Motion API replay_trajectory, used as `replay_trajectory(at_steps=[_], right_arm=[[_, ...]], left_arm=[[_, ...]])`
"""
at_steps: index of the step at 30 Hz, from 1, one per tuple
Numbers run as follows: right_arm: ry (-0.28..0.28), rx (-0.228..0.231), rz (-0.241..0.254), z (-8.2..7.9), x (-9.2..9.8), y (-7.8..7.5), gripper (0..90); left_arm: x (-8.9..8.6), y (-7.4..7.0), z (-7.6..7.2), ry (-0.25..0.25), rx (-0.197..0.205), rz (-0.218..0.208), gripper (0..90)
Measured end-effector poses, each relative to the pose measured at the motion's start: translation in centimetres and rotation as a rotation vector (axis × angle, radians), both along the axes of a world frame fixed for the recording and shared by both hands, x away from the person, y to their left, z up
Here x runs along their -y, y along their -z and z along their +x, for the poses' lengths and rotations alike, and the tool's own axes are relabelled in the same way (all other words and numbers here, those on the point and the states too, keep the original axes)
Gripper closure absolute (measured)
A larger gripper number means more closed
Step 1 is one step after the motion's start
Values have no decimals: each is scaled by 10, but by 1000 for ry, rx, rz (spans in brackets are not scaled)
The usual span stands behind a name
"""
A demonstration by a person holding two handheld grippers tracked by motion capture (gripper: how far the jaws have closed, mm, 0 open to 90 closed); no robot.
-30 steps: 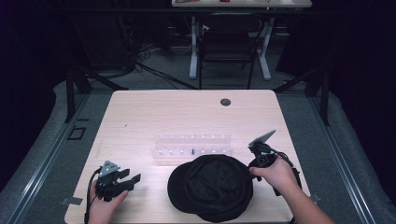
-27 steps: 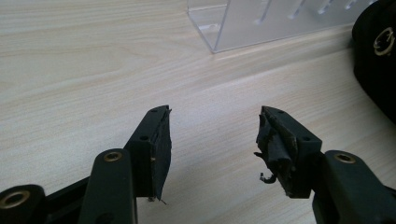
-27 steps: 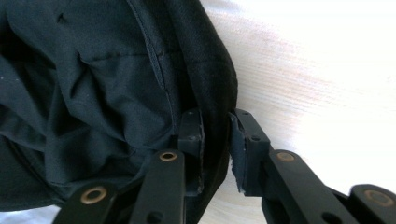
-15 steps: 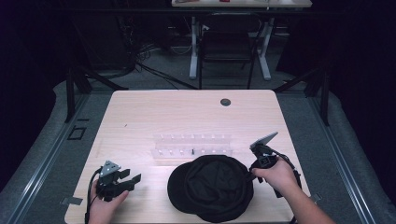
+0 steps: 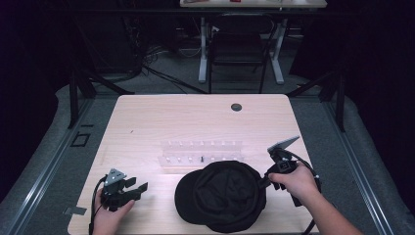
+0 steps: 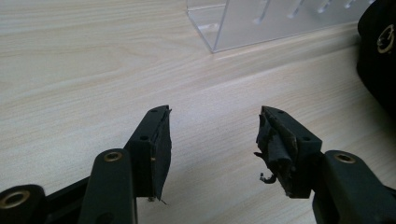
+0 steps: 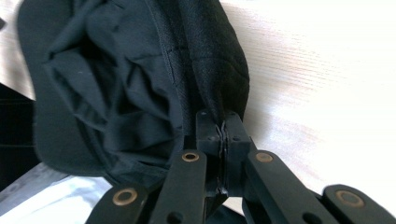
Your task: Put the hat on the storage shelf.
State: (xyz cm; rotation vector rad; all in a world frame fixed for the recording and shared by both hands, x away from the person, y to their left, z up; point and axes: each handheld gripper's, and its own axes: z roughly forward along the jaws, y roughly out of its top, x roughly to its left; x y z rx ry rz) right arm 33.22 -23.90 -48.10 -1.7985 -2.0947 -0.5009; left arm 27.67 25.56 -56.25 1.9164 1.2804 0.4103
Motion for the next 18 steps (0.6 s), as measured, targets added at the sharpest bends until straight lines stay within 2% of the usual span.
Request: replay_trajectory(at_steps=[4, 5, 8, 11, 15, 16, 17, 18], right_arm=[[8, 3, 24, -1, 0, -11, 884], [-18, -7, 18, -1, 2, -15, 885], [14, 6, 39, -3, -1, -24, 885], [-1, 2, 46, -3, -1, -31, 885], [24, 10, 81, -3, -6, -40, 885], [6, 2, 87, -3, -6, -42, 885], [24, 6, 91, -3, -9, -44, 885], [17, 9, 97, -3, -9, -45, 885]], left_arm=[[0, 1, 0, -2, 3, -4, 444], [0, 0, 0, -2, 4, -4, 444], [0, 0, 0, -4, 4, -5, 444], [0, 1, 0, -5, 3, -6, 444], [0, 0, 0, -1, -4, -1, 444], [0, 0, 0, -1, -4, -1, 444], [1, 1, 0, -4, 0, -5, 444], [1, 1, 0, -5, 1, -7, 444]])
